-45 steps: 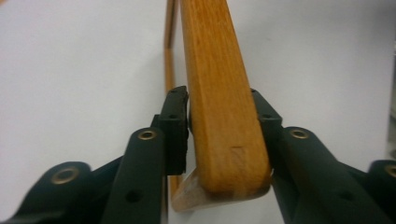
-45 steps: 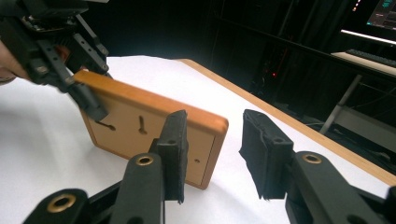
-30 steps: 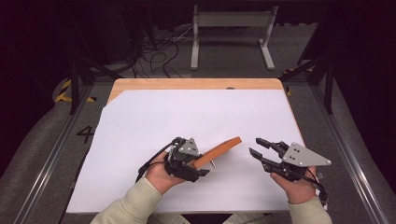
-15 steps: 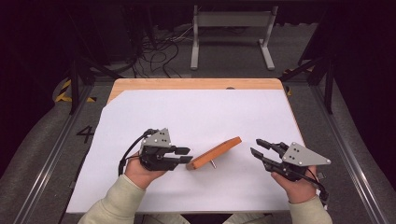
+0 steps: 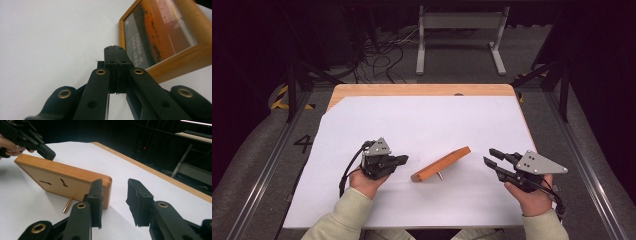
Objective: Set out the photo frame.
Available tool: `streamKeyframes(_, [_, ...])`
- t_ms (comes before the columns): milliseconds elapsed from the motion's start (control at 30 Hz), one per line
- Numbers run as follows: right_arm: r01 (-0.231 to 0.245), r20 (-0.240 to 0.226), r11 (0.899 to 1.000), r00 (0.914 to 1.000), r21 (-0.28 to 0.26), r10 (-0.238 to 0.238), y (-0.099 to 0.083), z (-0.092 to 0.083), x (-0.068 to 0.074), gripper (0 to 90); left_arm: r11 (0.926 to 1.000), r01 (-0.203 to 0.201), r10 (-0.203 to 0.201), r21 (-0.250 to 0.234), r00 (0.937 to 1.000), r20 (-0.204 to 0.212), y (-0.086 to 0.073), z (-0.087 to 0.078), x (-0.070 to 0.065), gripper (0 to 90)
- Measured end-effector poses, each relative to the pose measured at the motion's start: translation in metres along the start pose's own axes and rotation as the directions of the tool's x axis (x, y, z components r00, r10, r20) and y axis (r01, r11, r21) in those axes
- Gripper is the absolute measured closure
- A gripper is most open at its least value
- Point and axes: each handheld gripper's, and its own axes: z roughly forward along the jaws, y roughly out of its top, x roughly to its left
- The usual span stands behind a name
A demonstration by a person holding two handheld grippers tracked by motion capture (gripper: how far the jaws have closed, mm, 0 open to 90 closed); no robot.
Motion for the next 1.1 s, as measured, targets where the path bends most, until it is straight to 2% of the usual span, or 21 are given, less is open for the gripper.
streamKeyframes(100, [-0.001, 0.000, 1.000, 1.0000, -0.002, 0.001, 0.000, 0.000, 0.000, 65.5, 0.9996, -0.007, 0.007, 0.027, 0.9999, -0.010, -0.003, 0.009, 0.001, 89.8])
streamKeyframes(367, [-0.007, -0.001, 1.000, 1.0000, 0.006, 0.007, -0.002, 0.000, -0.001, 65.4, 0.9955, 0.062, -0.060, 0.072, 0.9976, -0.035, -0.014, 0.028, 0.010, 89.8])
streamKeyframes(533, [-0.010, -0.001, 1.000, 1.0000, 0.004, 0.010, -0.002, 0.000, -0.001, 65.1, 0.9885, 0.063, -0.062, 0.138, 0.9980, -0.011, -0.016, 0.038, 0.008, 89.8])
streamKeyframes(700, [-0.009, -0.003, 1.000, 1.0000, 0.007, 0.009, -0.002, 0.000, -0.001, 64.8, 0.9820, 0.058, -0.062, 0.180, 0.9979, 0.018, -0.017, 0.045, 0.006, 89.8])
streamKeyframes(900, [-0.010, -0.003, 1.000, 0.9999, 0.007, 0.010, -0.002, 0.001, -0.001, 64.7, 0.9760, 0.038, -0.051, 0.214, 0.9971, 0.056, -0.017, 0.047, 0.001, 89.8])
streamKeyframes(1100, [-0.011, -0.006, 1.000, 0.9999, 0.010, 0.011, -0.003, 0.002, -0.001, 64.6, 0.9738, 0.047, -0.064, 0.222, 0.9955, 0.070, -0.018, 0.046, 0.001, 89.9])
